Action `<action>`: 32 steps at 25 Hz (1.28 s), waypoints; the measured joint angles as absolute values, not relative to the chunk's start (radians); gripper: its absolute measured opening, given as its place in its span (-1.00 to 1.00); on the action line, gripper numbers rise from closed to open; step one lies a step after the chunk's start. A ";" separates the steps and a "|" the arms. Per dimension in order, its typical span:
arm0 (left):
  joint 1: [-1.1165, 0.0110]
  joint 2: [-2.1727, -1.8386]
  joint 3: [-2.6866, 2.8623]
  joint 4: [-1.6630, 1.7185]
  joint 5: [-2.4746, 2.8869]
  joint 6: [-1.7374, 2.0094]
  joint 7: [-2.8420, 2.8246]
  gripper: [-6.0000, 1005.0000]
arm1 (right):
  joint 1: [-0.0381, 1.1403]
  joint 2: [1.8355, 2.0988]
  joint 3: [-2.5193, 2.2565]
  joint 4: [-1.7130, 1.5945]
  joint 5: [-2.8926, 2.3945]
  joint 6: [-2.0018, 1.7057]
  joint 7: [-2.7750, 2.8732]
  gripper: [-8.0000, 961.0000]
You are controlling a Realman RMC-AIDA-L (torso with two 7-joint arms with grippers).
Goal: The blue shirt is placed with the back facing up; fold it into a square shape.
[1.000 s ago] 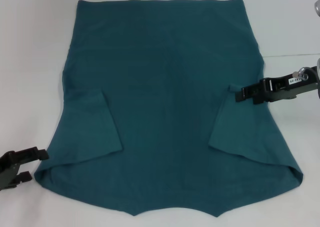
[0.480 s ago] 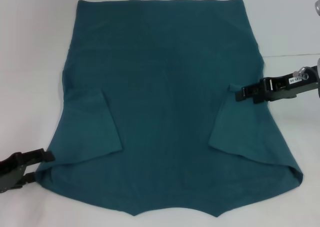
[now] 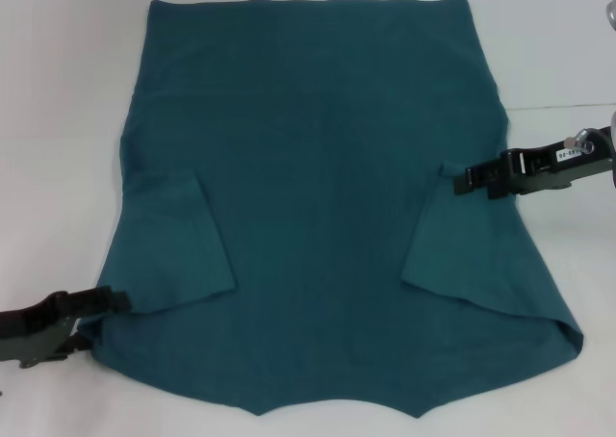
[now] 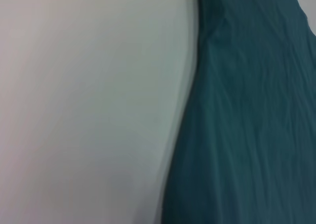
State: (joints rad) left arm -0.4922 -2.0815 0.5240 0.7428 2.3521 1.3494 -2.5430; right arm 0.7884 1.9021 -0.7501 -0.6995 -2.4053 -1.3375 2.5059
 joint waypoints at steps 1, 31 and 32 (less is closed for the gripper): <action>-0.495 -2.082 0.525 0.738 2.352 1.350 -2.543 0.74 | 0.788 1.902 -0.750 -0.700 -2.405 -1.338 2.505 0.43; -0.499 -2.090 0.486 0.697 2.333 1.417 -2.584 0.74 | 0.786 1.902 -0.750 -0.699 -2.405 -1.317 2.492 0.43; -0.503 -2.090 0.485 0.691 2.333 1.384 -2.590 0.74 | 0.784 1.902 -0.750 -0.698 -2.405 -1.316 2.491 0.43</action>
